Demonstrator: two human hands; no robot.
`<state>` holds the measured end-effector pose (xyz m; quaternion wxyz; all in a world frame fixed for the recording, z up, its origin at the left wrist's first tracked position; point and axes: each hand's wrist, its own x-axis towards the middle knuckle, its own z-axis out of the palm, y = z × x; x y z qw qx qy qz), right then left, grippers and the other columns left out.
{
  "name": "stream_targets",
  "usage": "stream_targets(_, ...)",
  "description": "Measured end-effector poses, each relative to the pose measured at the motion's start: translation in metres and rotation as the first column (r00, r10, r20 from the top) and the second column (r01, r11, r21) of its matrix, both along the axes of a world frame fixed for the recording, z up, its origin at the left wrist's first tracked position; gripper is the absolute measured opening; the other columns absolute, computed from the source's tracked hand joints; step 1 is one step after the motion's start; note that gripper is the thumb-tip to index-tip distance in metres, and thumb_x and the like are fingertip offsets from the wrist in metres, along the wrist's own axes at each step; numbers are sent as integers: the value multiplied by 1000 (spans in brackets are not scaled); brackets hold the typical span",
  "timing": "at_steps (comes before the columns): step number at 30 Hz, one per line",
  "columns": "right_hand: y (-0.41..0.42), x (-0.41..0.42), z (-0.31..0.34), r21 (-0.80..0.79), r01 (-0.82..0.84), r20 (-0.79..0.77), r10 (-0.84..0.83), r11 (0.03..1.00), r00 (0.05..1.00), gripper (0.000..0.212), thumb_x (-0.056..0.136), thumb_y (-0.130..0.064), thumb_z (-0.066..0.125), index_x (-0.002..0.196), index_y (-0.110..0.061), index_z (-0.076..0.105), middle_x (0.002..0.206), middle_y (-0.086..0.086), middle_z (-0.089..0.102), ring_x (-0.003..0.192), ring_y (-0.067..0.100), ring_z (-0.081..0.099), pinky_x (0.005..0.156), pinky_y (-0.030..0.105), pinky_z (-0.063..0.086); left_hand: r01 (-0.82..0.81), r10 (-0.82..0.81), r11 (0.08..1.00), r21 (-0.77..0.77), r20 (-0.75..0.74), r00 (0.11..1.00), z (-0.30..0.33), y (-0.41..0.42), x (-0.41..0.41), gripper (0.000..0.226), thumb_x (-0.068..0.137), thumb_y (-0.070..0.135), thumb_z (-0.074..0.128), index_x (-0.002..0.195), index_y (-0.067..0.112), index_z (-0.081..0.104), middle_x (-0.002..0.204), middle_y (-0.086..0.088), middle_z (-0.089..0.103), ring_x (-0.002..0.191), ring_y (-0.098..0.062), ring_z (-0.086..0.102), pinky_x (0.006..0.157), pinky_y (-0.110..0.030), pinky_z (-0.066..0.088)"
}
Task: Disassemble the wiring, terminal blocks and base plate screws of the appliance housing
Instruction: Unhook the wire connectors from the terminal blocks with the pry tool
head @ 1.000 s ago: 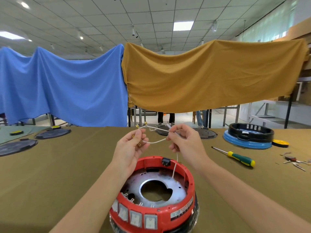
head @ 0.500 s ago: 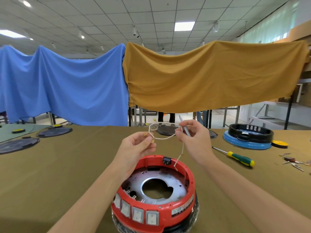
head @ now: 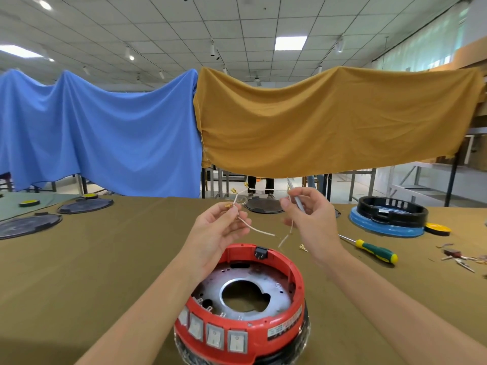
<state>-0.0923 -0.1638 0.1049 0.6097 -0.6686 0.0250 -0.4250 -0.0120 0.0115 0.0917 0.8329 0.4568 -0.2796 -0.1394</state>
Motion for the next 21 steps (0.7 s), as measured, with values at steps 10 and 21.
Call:
stream_targets(10,5,-11,-5,-173,-180,-104,163,968,981,39,80,2,79,110,-14,60,106,6,71,81,25,74,69,32,62,-81,79,996,-46,-57,995,-1,-16,8,9,92,7,60,98,2,65,83,-10,73,82,-20,73,70,-25,58)
stream_targets(21,-61,0,-23,446,-41,-65,78,894,995,31,84,10,70,106,-9,61,106,15,70,90,24,73,75,31,62,-686,-322,198,701,707,630,-22,-8,33,61,95,40,58,149,33,30,141,-2,41,133,-22,39,108,-41,37)
